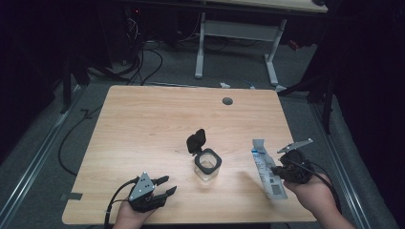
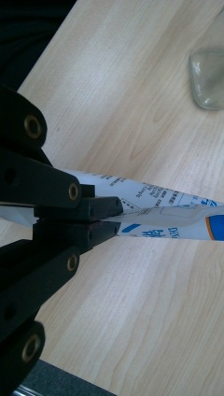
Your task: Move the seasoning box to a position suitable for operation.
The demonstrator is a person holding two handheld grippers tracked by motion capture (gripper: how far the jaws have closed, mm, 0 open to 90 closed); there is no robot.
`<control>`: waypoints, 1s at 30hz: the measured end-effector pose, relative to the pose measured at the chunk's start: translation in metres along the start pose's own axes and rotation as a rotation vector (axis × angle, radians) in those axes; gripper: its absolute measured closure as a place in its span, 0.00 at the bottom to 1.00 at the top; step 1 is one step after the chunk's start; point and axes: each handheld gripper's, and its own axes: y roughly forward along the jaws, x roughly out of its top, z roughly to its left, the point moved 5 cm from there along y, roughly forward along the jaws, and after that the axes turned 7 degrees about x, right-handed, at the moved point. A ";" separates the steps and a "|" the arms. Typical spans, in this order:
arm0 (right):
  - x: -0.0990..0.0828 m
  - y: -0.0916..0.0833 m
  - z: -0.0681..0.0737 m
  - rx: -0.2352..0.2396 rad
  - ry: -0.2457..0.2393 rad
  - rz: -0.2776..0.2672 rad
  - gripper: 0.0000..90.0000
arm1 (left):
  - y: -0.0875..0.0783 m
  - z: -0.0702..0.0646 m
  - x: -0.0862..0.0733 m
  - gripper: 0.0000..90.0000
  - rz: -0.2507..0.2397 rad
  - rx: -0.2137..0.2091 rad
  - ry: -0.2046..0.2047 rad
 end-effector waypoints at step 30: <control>0.023 -0.004 0.007 0.005 -0.058 0.254 1.00 | 0.008 -0.023 0.007 0.54 -0.023 -0.050 0.038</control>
